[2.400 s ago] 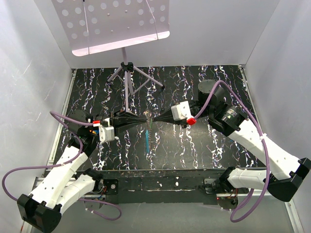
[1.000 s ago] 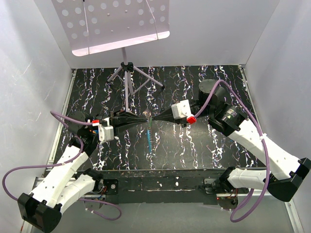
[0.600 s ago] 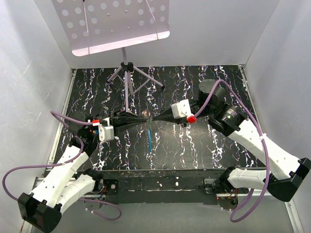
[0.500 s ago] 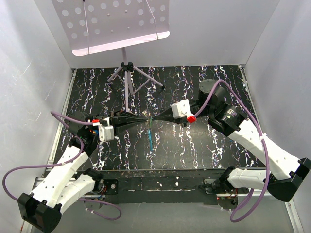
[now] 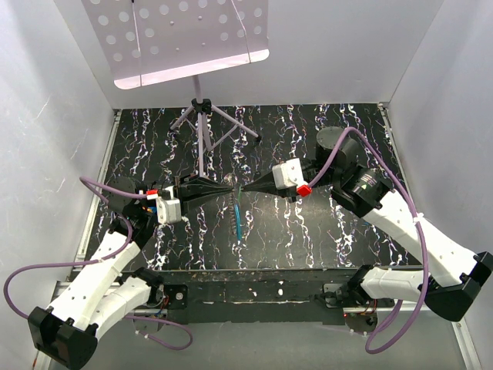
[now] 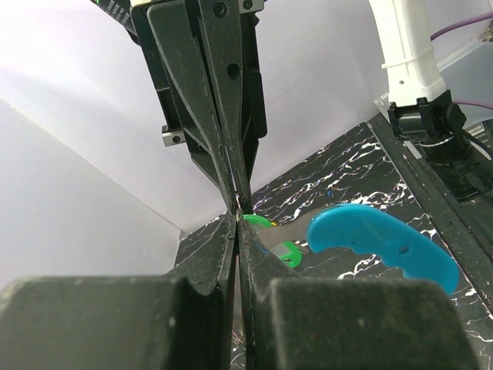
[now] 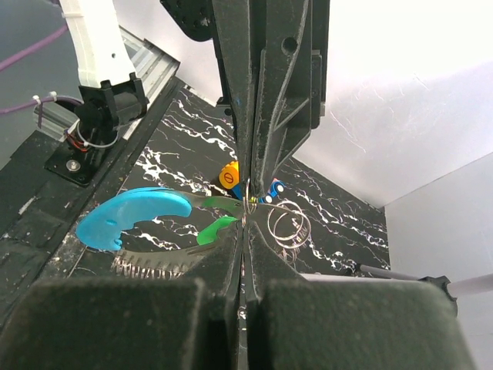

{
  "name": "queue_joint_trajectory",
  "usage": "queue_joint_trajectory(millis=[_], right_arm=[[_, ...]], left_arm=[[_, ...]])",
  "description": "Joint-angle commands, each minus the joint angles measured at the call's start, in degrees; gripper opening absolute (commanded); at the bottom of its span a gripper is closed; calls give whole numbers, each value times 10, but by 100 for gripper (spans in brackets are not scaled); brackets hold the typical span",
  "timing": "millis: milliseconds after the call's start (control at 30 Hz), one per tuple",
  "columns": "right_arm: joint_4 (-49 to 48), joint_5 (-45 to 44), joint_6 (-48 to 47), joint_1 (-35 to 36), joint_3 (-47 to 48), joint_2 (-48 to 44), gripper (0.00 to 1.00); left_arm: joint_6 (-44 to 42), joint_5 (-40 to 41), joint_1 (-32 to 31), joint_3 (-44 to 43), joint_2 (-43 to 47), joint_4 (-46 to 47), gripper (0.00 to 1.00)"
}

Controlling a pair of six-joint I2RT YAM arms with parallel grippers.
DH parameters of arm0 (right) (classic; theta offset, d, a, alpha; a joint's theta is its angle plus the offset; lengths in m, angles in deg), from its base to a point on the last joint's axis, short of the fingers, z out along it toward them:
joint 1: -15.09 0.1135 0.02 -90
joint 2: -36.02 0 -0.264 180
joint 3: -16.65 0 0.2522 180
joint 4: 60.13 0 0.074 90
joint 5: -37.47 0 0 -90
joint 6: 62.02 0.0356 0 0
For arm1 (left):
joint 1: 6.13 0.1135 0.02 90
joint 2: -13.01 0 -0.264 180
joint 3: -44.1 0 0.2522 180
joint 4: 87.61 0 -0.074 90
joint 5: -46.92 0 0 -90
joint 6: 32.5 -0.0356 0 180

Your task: Put the keys on the keyring

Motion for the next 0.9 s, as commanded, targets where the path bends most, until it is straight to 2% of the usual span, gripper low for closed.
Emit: queue_joint_trajectory(millis=[0, 867], right_arm=[[-20, -1, -2, 5, -6, -12, 1], [-35, 4, 5, 5, -8, -9, 1]], left_arm=[[-1, 18, 3, 4, 8, 9, 0], [19, 23, 3, 11, 7, 34, 0]])
